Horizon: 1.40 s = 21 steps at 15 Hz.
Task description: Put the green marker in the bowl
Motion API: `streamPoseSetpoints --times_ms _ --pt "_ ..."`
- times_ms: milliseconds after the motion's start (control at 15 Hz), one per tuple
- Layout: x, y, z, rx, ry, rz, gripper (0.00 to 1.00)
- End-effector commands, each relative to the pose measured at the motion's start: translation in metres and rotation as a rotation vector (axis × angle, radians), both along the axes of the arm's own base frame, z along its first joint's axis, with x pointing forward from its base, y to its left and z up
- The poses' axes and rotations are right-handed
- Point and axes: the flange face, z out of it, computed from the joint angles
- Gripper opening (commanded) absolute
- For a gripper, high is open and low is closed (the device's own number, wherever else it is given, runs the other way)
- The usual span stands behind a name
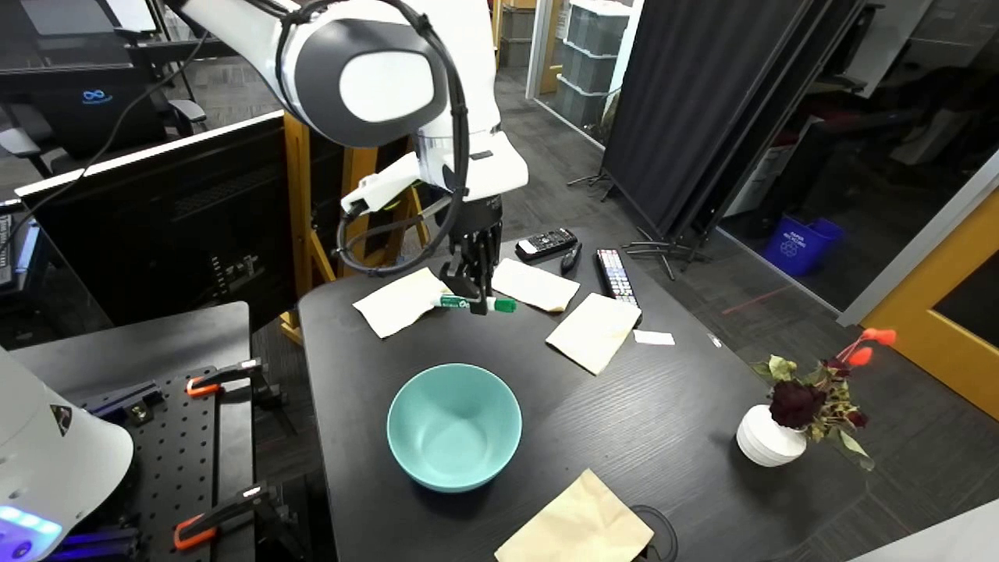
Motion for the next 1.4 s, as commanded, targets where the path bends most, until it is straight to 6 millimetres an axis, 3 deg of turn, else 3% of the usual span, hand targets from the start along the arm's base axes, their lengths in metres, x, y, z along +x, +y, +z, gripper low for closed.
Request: streamPoseSetpoints --times_ms 0,800,1333 --pt "-0.031 -0.019 0.005 -0.011 -0.047 -0.096 0.05" --pt "-0.057 -0.069 -0.022 -0.083 0.009 -0.196 0.05" --pt "-0.053 -0.07 -0.049 -0.124 0.034 -0.206 0.05"
